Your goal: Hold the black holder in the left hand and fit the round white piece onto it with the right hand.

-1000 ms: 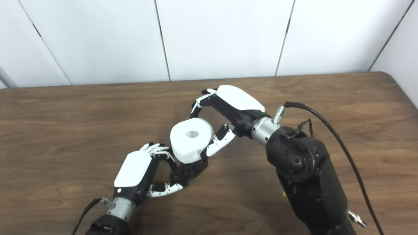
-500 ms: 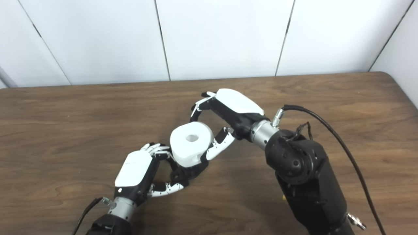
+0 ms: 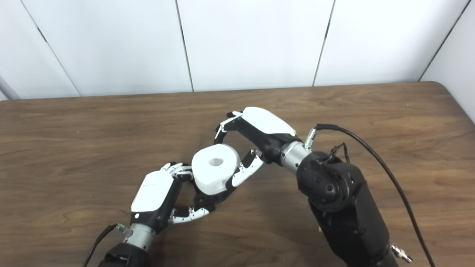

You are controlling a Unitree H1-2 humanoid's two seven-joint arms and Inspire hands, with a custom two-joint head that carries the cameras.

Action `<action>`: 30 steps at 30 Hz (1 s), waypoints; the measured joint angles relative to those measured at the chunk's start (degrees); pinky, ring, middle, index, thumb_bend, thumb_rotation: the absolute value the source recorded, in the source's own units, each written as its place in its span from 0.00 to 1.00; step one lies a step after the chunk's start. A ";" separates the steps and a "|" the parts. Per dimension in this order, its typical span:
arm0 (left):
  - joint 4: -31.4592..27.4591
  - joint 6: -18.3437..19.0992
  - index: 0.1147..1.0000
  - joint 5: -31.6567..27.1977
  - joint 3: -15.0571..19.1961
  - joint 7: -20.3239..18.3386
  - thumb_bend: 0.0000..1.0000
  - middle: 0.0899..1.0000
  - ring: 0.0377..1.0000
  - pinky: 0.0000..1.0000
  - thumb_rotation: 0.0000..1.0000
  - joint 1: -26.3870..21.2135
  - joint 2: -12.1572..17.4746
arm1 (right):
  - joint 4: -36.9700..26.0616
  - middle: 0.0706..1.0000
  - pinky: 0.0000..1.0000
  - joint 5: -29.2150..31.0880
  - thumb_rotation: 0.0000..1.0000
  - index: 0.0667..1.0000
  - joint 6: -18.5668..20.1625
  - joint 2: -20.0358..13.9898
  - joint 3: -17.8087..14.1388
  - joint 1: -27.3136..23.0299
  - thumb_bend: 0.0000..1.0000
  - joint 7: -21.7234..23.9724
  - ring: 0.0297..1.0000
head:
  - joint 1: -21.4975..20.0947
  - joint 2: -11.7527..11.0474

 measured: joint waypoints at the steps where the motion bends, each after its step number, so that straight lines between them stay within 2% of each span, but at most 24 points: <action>1: 0.02 0.00 0.42 0.01 -0.01 0.01 0.52 0.75 0.86 0.93 0.05 -0.01 -0.01 | 0.16 0.79 1.00 0.05 0.14 0.44 0.00 0.00 0.00 0.02 0.52 -0.11 0.96 | 0.00 0.00; 30: 0.10 1.11 0.42 0.21 -0.57 0.01 0.52 0.75 0.86 0.92 0.05 -0.21 -0.38 | 0.99 0.80 1.00 0.88 0.14 0.44 -0.43 -1.14 1.70 0.97 0.52 -2.72 0.95 | 0.88 0.44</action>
